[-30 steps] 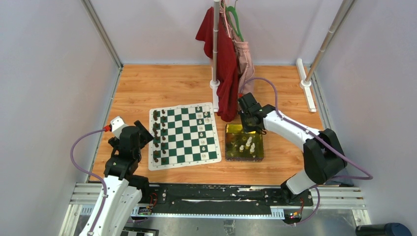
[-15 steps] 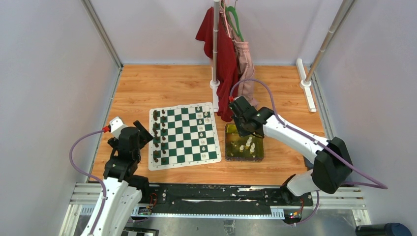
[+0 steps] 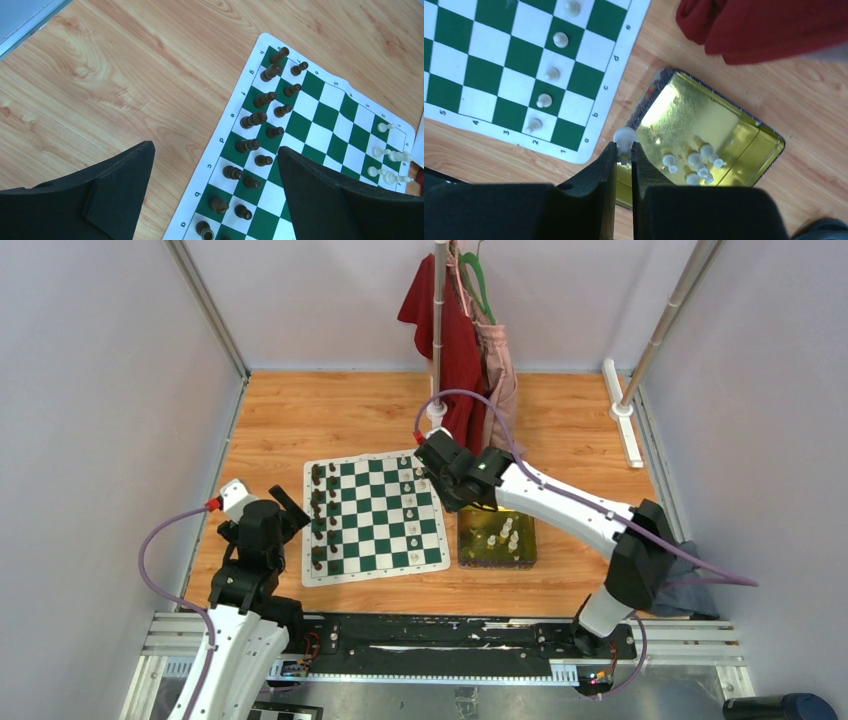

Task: Set up the chess pieces on the board
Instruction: Place the chess piece on the chessboard.

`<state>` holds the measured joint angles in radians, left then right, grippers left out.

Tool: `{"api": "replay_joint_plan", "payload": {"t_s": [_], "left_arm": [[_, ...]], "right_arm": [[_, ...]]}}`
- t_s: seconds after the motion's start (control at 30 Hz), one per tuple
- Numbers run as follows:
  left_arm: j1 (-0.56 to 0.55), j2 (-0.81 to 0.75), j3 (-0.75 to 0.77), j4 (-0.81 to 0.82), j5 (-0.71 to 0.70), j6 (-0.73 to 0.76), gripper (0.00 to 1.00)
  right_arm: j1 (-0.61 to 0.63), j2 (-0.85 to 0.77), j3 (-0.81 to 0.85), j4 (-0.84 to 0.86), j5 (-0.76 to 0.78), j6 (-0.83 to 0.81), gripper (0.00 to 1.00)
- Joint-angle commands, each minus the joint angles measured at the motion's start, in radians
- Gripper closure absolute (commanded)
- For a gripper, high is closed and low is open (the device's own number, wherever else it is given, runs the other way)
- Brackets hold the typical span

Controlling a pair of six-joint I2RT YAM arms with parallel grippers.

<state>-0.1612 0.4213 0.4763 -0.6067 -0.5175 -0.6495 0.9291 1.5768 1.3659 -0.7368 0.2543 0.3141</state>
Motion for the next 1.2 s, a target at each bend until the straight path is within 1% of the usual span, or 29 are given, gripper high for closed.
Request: {"api": "replay_joint_plan", "payload": {"t_s": [0.0, 0.2, 0.5, 0.93, 1.17], "left_arm": [[-0.006, -0.014, -0.015, 0.006, -0.012, -0.012, 0.00], [-0.006, -0.019, -0.016, 0.006, -0.018, -0.012, 0.00], [-0.006, -0.029, -0.019, 0.004, -0.020, -0.017, 0.00], [-0.006, -0.033, -0.024, 0.007, -0.013, -0.018, 0.00], [-0.006, -0.028, -0.024, 0.007, -0.013, -0.016, 0.00]], "right_arm": [[0.012, 0.115, 0.147, -0.056, 0.011, -0.050, 1.00], [-0.021, 0.314, 0.389, -0.103, -0.006, -0.110, 1.00], [-0.103, 0.557, 0.652, -0.131, -0.050, -0.142, 1.00], [-0.183, 0.770, 0.901, -0.129, -0.110, -0.149, 1.00], [-0.209, 0.840, 0.963, -0.135, -0.136, -0.147, 1.00]]}}
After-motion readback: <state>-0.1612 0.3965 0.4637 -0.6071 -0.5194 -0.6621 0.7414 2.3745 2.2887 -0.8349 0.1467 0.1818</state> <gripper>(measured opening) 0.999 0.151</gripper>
